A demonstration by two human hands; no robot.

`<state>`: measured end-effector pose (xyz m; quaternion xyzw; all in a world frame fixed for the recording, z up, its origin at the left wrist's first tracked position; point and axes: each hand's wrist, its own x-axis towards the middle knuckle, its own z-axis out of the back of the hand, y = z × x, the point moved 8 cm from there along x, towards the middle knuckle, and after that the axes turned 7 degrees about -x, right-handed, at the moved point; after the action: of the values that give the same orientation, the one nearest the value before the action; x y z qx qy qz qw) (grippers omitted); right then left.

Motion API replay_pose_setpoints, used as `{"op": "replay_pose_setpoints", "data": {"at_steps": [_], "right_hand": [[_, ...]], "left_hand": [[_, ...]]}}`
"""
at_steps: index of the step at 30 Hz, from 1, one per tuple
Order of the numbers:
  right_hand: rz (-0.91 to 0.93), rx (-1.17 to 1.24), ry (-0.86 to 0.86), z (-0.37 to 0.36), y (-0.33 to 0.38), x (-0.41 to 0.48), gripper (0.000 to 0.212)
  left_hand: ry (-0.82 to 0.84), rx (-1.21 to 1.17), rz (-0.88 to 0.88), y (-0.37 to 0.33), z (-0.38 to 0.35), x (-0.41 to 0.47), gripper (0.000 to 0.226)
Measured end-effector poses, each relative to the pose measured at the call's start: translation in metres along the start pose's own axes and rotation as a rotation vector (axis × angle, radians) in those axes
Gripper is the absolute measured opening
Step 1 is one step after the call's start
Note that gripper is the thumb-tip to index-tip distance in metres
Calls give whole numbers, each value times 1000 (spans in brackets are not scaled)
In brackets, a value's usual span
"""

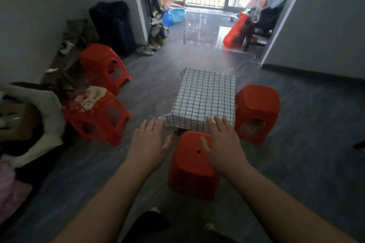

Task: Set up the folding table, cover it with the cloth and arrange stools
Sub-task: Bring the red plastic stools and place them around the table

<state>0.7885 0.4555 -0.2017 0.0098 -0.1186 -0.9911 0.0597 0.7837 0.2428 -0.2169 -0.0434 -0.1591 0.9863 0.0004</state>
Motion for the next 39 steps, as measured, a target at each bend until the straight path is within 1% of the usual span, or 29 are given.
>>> {"op": "replay_pose_setpoints", "data": {"at_steps": [2,3,5,7,9,13,17,20,23,27,32,36,39], "right_hand": [[59,7,-28,13,32,-4,78],[89,0,-11,15,48,-5,76],[136,-29,37,10,78,-7,74],[168,-44,42,7,108,-8,77],[202,-41,48,2,148,-8,71],[300,-17,15,-11,254,-6,74],[385,68,44,-29,375,-12,69],[435,104,37,-36,451,-12,68],[470,127,52,-43,503,-11,68],[489,125,68,-53,541,7,69],[476,151,108,-71,566,57,69],[419,185,127,-85,569,122,69],[421,186,118,-94,568,183,71]], "left_hand": [[-36,-19,29,16,21,-10,78],[-49,-28,46,25,30,-16,79],[-67,-34,85,46,45,-29,72],[-89,-42,113,70,61,-45,69],[-128,-48,149,103,82,-62,69],[-182,-83,251,198,122,-103,69],[-228,-128,353,299,160,-148,70],[-258,-134,402,357,189,-171,71],[-275,-123,459,400,214,-184,68],[-277,-115,461,438,230,-175,69],[-262,-130,464,473,234,-133,68],[-216,-86,441,496,235,-65,69],[-203,-65,428,516,237,1,68]]}}
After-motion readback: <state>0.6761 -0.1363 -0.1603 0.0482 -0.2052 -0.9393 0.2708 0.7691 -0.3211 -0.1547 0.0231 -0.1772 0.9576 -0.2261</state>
